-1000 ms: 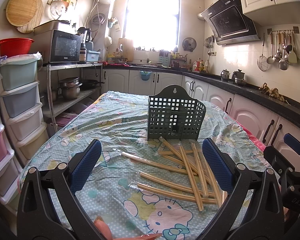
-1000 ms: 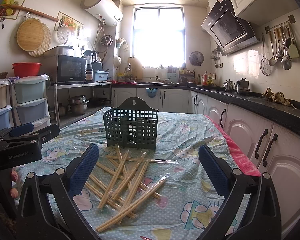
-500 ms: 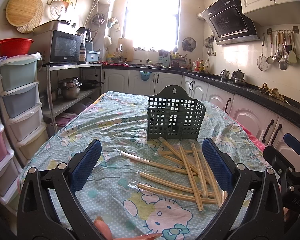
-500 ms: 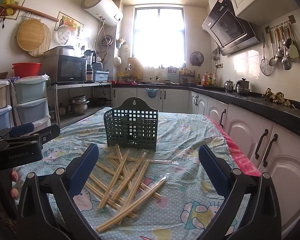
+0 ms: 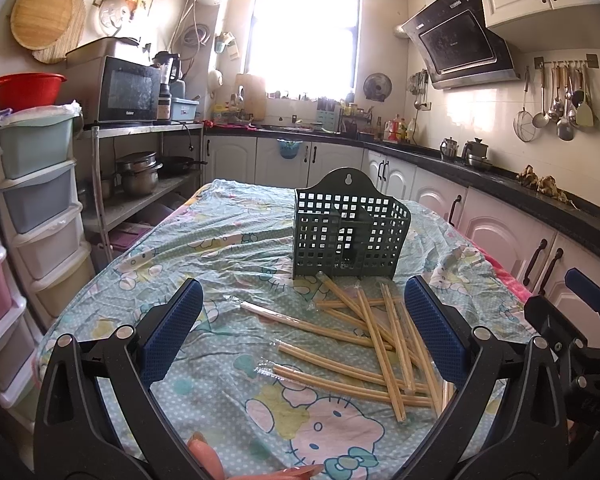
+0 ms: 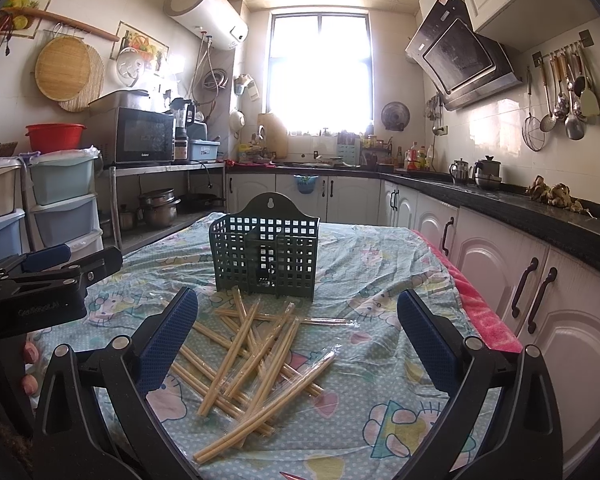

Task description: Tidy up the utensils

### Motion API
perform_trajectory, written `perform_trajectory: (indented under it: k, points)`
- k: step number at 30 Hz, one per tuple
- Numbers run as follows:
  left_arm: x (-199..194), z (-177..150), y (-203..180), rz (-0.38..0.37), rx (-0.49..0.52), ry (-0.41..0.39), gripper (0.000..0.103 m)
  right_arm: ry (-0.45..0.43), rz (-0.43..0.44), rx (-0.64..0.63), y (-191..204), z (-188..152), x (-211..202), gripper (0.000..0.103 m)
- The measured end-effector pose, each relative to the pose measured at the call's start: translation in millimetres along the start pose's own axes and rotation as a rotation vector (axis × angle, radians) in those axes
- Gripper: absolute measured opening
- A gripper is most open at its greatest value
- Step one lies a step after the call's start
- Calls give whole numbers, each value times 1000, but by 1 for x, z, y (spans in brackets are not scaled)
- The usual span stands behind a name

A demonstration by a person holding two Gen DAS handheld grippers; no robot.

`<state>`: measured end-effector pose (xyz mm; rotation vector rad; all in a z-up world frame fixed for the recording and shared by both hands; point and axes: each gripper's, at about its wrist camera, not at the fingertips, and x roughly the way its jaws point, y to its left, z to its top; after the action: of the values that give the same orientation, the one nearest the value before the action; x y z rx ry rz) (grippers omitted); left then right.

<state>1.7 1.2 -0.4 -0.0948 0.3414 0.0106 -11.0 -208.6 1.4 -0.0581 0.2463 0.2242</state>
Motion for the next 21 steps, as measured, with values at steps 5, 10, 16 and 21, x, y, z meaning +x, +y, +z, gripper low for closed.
perform_trajectory:
  k: [5, 10, 16, 21]
  points:
    - [7, 0, 6, 6, -14, 34, 93, 34, 26, -8, 2, -2, 10, 97]
    - [23, -3, 15, 15, -29, 124, 93, 108, 53, -10, 5, -4, 23, 97]
    - [38, -8, 28, 33, -46, 202, 93, 206, 74, -5, 4, -7, 44, 97]
    - [53, -13, 39, -3, -69, 286, 93, 248, 103, -47, 8, -4, 61, 97]
